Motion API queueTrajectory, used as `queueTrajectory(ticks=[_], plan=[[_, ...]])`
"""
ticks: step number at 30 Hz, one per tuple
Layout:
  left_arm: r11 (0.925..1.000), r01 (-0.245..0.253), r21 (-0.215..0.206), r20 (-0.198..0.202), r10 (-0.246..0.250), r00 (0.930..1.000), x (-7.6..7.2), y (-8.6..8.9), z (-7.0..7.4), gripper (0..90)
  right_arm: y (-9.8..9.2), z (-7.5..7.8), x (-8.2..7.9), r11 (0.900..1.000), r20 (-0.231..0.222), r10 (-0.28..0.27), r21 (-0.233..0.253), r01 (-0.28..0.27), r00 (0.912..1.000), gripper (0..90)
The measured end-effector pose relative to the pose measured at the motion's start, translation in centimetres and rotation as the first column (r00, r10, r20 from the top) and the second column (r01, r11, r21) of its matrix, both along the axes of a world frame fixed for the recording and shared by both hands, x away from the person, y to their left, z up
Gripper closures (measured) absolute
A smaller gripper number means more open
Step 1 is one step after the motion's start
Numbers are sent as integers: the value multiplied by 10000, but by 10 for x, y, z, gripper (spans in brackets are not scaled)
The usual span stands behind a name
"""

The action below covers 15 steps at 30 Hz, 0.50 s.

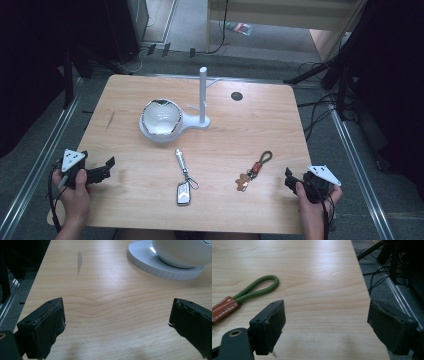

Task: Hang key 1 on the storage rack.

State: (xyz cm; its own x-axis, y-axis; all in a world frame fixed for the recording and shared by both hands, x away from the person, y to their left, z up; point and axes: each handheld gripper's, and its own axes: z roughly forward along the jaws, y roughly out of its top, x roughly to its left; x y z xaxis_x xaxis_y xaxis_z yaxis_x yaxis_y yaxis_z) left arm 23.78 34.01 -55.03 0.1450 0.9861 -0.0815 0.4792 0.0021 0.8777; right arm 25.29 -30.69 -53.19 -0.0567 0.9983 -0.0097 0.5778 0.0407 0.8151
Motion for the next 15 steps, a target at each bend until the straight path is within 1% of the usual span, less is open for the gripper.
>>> queueTrajectory(ticks=[1, 2, 3, 4, 5, 6, 7, 8, 9, 10, 12, 15], plan=[[10000, 4, -8, 19, -4, 10000, 0, 0, 0, 7, 2, 1, 0, 9999, -111, 87, -102, -88, 9999, 151], [10000, 4, -8, 19, -4, 10000, 0, 0, 0, 7, 2, 1, 0, 9999, -111, 87, -102, -88, 9999, 151], [10000, 0, -15, 15, 0, 10000, 0, 0, 0, 7, 5, 4, 2, 9996, -409, 225, -154, -231, 9989, 146], [10000, 10, -34, 7, -10, 10000, 0, 0, 0, 7, 5, 4, 2, 9996, -409, 225, -154, -231, 9989, 146], [10000, 14, -52, 8, -14, 10000, 0, 1, 0, 7, 7, 7, 3, 9991, -544, 410, -66, -414, 9977, 147], [10000, 15, -69, 12, -15, 10000, 0, 1, 0, 7, 8, 9, 4, 9989, -726, 473, -7, -474, 9962, 150], [10000, 23, -69, 13, -23, 10000, 0, 1, 0, 7, 10, 10, 6, 9980, -969, 631, 87, -625, 9933, 151], [10000, 29, -74, 12, -29, 10000, 0, 1, 0, 7, 10, 10, 6, 9980, -969, 631, 87, -625, 9933, 151], [10000, 31, -65, 8, -31, 10000, 0, 1, 0, 7, 11, 11, 8, 9965, -1193, 832, 171, -817, 9894, 149], [10000, 23, -33, -1, -23, 10000, 0, 0, 0, 7, 15, 12, 12, 9948, -1640, 1008, 25, -1018, 9813, 149], [10000, 36, -14, -6, -36, 10000, 0, 0, 0, 7, 18, 14, 15, 9917, -2013, 1247, -51, -1283, 9716, 148], [10000, 37, -49, 11, -37, 10000, 0, 1, 0, 7, 23, 16, 20, 9901, -2550, 1314, -146, -1397, 9580, 147]])
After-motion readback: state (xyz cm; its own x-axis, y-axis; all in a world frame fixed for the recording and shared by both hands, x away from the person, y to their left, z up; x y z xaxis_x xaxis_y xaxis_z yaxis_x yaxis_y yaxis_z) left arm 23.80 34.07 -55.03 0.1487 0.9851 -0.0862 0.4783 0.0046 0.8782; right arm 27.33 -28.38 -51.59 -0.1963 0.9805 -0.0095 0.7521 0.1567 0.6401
